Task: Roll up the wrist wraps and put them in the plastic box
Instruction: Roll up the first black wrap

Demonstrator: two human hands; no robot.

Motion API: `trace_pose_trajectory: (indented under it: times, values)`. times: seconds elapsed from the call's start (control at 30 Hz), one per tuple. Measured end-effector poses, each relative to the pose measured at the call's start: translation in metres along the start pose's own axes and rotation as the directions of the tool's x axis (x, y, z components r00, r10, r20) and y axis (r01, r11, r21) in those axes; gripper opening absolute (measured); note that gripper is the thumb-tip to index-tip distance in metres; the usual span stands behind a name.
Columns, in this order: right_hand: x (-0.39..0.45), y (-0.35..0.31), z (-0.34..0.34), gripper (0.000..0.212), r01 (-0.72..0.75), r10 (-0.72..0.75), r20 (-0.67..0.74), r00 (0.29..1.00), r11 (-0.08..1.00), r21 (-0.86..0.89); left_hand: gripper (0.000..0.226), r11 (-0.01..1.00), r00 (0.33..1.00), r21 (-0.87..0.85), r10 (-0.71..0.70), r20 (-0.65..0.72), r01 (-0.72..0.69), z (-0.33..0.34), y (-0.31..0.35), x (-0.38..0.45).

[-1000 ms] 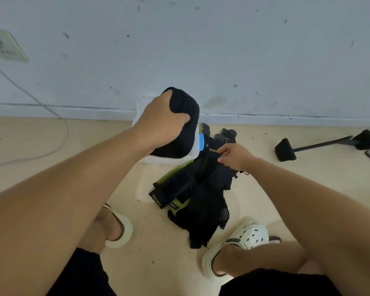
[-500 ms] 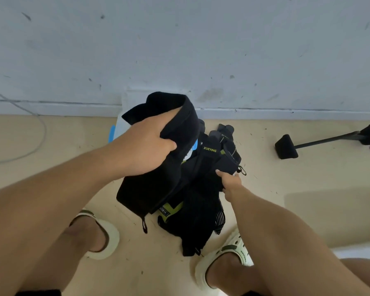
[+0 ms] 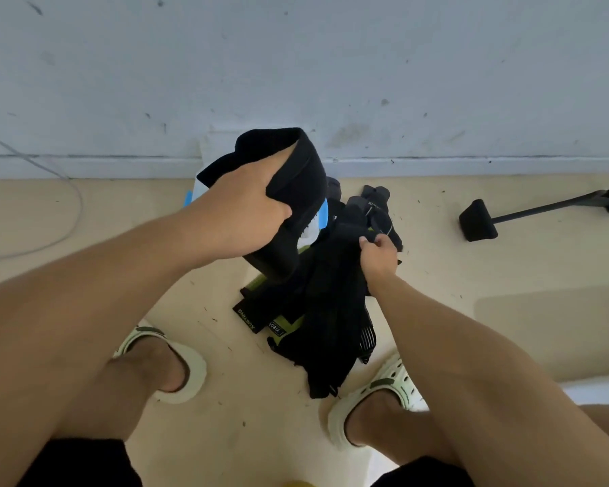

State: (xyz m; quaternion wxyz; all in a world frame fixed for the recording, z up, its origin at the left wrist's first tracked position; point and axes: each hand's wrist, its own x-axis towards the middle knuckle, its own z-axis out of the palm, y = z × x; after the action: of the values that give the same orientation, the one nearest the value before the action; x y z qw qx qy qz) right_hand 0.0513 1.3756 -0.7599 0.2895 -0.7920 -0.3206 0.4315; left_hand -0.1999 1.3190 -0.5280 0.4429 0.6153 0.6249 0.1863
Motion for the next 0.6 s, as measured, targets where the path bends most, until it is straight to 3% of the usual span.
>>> trace_pose_trajectory:
  times: [0.1,0.17,0.27,0.37,0.47,0.53,0.6]
  values:
    - [-0.027,-0.049,-0.004,0.012,0.081,-0.086,0.026,0.996,0.987,0.141,0.079,0.999,0.999,-0.018,0.026,-0.041,-0.027,-0.003,0.009,-0.005]
    - [-0.049,-0.083,-0.014,0.017,0.149,-0.159,0.032,0.987,0.968,0.203,0.078,0.997,0.996,-0.049,0.047,-0.07,-0.051,-0.006,0.016,-0.009]
    - [-0.092,-0.131,-0.037,0.033,0.258,-0.276,0.101,0.956,0.953,0.157,0.076,0.991,0.99,-0.101,0.072,-0.118,-0.084,-0.01,0.024,-0.016]
    - [-0.133,-0.17,-0.062,0.046,0.393,-0.381,0.297,0.876,0.919,0.021,0.074,0.983,0.984,-0.136,0.101,-0.147,-0.121,-0.015,0.03,-0.026]
    - [-0.168,-0.199,-0.086,0.033,0.38,-0.324,0.439,0.838,0.924,-0.044,0.073,0.975,0.983,-0.168,0.125,-0.136,-0.147,-0.018,0.033,-0.033]
    - [-0.186,-0.208,-0.1,0.049,0.38,-0.304,0.514,0.802,0.924,-0.045,0.071,0.966,0.981,-0.193,0.151,-0.12,-0.172,-0.019,0.034,-0.037]
    - [-0.196,-0.208,-0.107,0.052,0.428,-0.366,0.528,0.766,0.904,0.006,0.063,0.933,0.98,-0.302,0.173,-0.095,-0.194,-0.019,0.035,-0.04]
